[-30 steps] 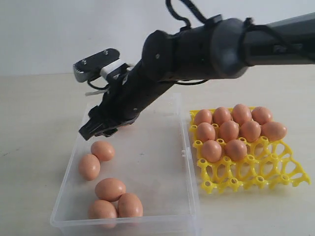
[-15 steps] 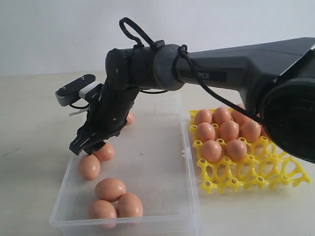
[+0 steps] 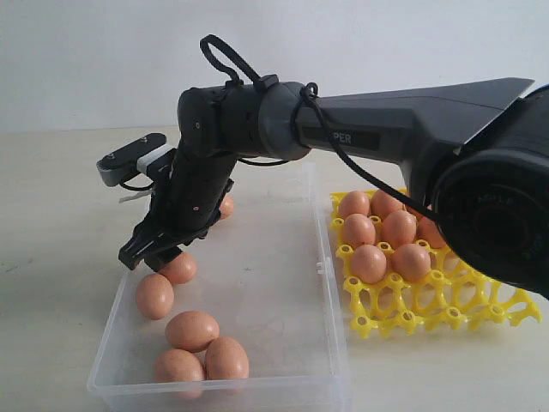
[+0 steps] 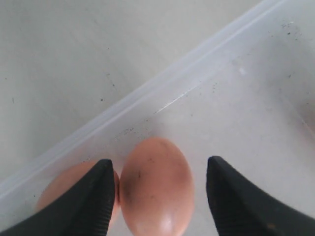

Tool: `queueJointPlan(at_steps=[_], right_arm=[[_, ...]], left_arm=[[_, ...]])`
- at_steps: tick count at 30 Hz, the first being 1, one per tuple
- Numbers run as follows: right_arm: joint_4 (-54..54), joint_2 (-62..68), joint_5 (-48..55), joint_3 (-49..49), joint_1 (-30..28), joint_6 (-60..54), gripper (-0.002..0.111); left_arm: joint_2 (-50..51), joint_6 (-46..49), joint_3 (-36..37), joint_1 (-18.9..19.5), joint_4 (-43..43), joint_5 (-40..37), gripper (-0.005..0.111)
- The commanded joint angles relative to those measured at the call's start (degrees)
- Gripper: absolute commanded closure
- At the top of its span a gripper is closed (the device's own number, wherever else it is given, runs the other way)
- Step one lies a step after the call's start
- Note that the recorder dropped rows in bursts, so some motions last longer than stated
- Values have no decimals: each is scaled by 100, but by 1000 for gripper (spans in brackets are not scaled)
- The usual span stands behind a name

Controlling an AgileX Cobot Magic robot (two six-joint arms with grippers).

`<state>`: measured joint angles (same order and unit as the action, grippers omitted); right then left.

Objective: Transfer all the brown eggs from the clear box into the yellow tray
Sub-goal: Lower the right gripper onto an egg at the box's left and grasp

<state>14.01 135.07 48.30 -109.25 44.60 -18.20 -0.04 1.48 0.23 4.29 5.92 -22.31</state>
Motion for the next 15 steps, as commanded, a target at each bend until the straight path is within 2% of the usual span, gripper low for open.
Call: queueJointPlan(at_steps=[1, 15], right_arm=[[156, 57, -30, -44, 1, 41, 53], [270, 204, -317, -44, 139, 31, 53]], left_arm=[[4, -25, -23, -29, -3, 51, 107], [4, -25, -23, -29, -3, 51, 107]])
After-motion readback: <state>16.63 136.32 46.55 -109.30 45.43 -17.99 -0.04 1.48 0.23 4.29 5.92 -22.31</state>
